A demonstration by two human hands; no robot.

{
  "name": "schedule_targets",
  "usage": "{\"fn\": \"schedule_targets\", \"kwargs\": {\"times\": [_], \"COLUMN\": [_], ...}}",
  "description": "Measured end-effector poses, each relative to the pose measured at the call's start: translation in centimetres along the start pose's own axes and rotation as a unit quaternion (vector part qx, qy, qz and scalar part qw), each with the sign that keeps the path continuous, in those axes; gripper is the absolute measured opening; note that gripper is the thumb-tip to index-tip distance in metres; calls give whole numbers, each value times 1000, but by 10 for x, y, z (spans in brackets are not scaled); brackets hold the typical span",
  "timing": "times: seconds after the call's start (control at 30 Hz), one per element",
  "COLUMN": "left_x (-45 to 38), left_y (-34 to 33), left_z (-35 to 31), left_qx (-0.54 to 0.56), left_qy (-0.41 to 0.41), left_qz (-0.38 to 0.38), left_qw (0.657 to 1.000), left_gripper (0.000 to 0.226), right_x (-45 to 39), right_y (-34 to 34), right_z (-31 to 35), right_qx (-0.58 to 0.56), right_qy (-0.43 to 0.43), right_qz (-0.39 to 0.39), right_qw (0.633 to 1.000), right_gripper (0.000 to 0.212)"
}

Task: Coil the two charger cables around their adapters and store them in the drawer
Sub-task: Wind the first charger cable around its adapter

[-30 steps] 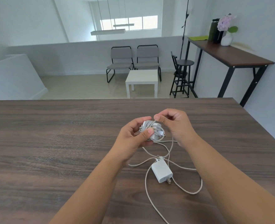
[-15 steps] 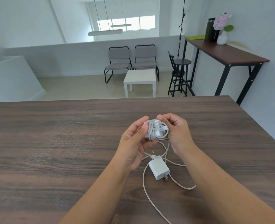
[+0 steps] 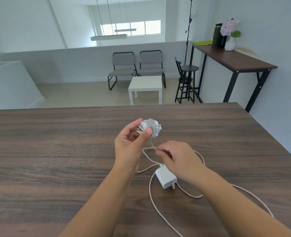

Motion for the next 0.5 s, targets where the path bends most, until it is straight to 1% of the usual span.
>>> {"fn": "schedule_targets", "kwargs": {"times": [0.1,0.2,0.27,0.37,0.43,0.5], "left_x": [1,6,7,7,7,6], "left_y": [6,5,3,0,-2,-3], "left_z": [-3,0,1,-2,-6,-8], "left_qx": [-67,-132,-176,-230,-241,-238], "left_qy": [-25,-46,-66,-93,-91,-73], "left_qz": [17,44,70,113,142,153], "left_qw": [997,989,980,962,956,956], "left_gripper": [42,42,44,41,41,42], "right_x": [0,-7,-12,-19,-22,-24], "right_y": [22,38,49,62,67,71], "right_z": [-3,-1,-1,-6,-7,-5], "right_qx": [23,97,137,156,170,186], "right_qy": [20,75,93,108,126,150], "right_qz": [8,34,35,32,19,-17], "right_qw": [999,992,986,981,977,971], "right_gripper": [19,24,27,22,21,28]}}
Point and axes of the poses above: each hand's wrist, its own x-axis away from the middle knuckle, its own y-axis out of the back of the hand, z = x × y, the point moved 2 cm from there along -x, towards the middle knuckle, and after that the axes turned 14 degrees about x, right-handed, at the moved point
